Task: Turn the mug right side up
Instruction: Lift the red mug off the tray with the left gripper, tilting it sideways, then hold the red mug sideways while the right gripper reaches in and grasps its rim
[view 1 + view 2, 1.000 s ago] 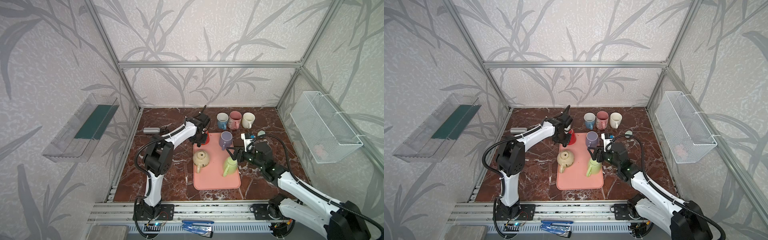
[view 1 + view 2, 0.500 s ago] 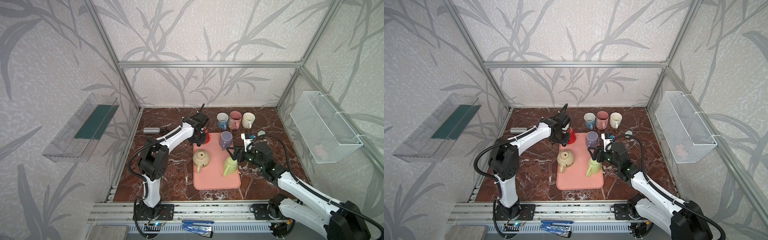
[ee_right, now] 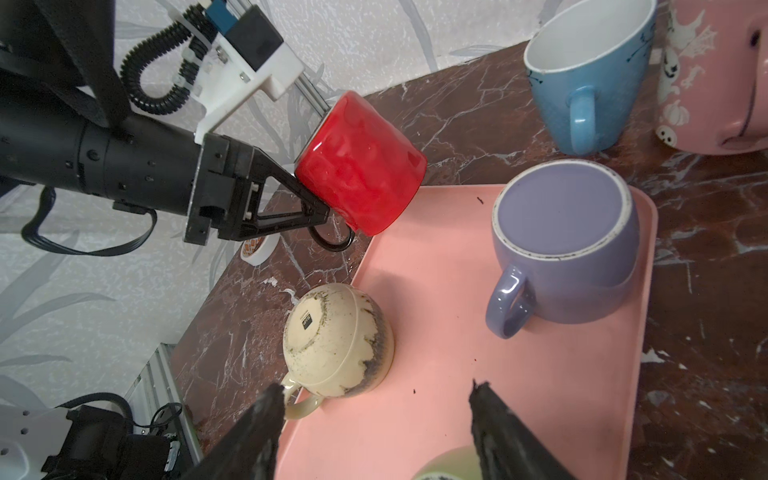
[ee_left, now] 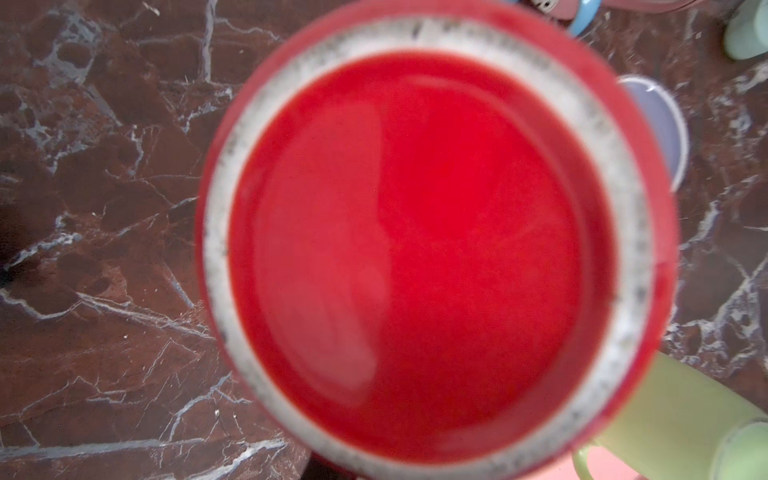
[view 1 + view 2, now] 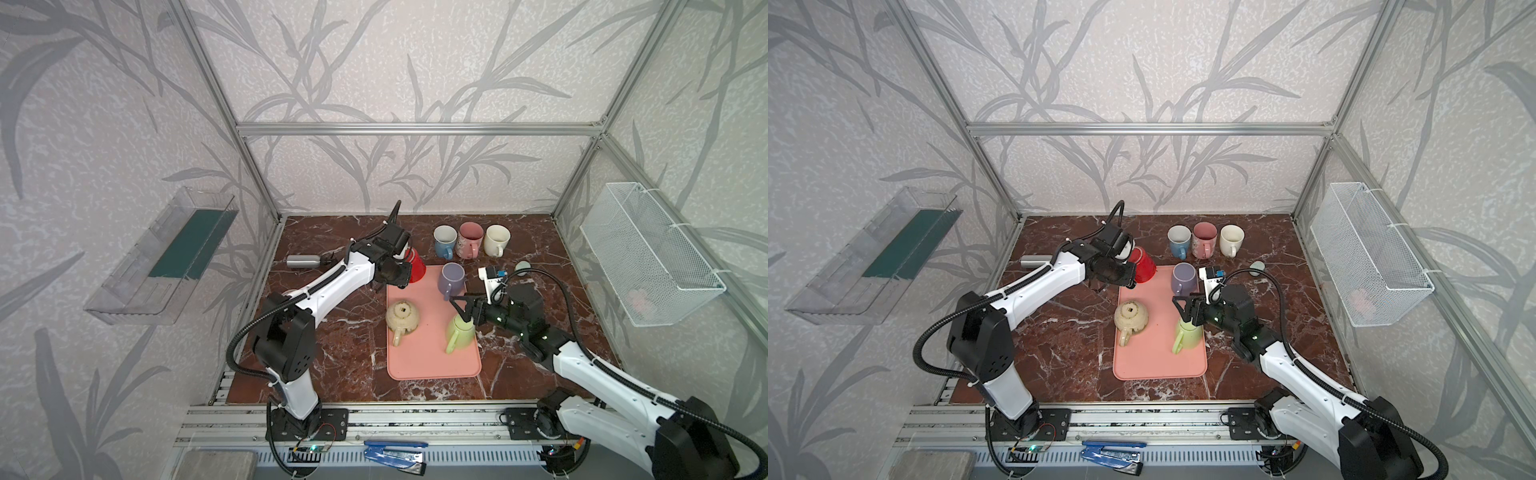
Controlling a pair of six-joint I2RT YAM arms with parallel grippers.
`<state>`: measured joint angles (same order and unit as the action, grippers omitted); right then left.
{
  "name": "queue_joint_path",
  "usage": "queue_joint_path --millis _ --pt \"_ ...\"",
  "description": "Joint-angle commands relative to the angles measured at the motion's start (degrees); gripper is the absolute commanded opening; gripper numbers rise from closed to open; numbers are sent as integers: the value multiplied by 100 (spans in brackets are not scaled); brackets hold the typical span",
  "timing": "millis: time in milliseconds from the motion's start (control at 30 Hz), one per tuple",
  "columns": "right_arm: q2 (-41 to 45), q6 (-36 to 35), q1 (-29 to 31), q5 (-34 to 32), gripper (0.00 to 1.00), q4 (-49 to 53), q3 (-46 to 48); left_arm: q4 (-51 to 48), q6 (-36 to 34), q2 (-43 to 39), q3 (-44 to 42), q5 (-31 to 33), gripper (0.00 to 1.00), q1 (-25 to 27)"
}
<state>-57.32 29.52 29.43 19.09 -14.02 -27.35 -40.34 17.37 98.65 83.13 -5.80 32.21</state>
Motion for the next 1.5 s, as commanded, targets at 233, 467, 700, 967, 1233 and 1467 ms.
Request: queue_joint_path --millis 233,467,700,967,1233,1467 --pt "83 -8 19 1068 71 -709 -179 1536 454 -1378 -752 -898 0 -12" --pt "-81 364 16 1736 71 -1398 -275 2045 768 -2108 -1125 -1390 0 -12" --pt "-148 498 15 2145 71 -1645 -536 2504 1113 -2651 -1426 -1959 0 -20" --pt "-347 976 -10 2663 71 -2237 -867 3533 1868 -3029 -1780 -2622 0 -38" --pt "-700 1498 -104 2848 70 -2799 -1118 4202 2347 -3237 -1910 -2964 0 -47" --pt "-1073 1930 -237 3036 65 -3528 -1392 4586 2609 -3280 -1983 -3180 0 -48"
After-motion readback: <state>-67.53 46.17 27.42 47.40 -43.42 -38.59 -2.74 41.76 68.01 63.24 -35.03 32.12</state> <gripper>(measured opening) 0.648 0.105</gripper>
